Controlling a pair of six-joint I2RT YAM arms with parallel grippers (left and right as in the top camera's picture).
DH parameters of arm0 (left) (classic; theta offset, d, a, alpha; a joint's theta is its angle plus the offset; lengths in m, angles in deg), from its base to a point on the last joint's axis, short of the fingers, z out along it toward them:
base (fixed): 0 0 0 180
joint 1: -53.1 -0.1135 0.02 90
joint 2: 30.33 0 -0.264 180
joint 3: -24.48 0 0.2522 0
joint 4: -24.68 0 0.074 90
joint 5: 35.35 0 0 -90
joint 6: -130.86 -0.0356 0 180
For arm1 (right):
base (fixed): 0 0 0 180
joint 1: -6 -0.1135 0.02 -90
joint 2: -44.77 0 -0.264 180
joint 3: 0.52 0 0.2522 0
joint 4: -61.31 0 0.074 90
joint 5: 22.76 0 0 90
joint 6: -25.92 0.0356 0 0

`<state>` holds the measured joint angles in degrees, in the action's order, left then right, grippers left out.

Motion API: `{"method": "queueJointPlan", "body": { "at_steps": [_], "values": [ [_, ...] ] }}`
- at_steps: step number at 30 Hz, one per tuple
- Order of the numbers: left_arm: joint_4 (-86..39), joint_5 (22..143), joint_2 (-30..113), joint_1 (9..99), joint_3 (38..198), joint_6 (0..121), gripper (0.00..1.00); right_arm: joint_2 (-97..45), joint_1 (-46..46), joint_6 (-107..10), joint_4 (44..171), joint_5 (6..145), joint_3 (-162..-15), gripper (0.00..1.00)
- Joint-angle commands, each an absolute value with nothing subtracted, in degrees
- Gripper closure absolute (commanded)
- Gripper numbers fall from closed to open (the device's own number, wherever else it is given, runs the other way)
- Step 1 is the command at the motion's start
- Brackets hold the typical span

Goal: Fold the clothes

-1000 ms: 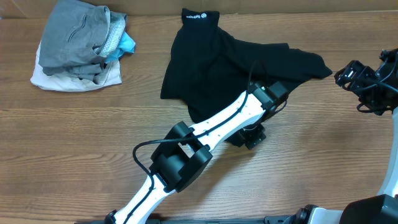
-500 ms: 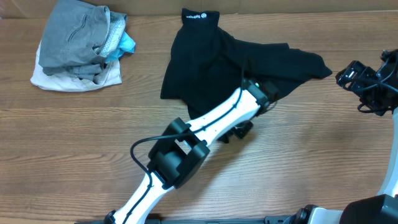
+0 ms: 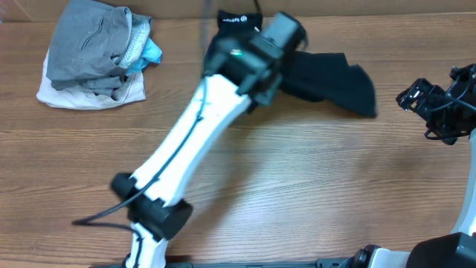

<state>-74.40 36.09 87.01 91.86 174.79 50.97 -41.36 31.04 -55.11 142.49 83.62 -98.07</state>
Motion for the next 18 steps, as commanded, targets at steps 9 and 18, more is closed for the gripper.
{"method": "queueJointPlan", "body": {
  "at_steps": [9,18],
  "values": [
    [-74.58,35.17,85.79,91.65,175.12,48.57,0.96,-41.08,25.31,-56.05,144.8,87.88,-95.86,0.0],
    [-74.77,35.17,85.79,91.36,175.12,48.57,0.96,-41.14,23.3,-53.41,132.22,87.69,-80.43,0.05]
  ]
}}
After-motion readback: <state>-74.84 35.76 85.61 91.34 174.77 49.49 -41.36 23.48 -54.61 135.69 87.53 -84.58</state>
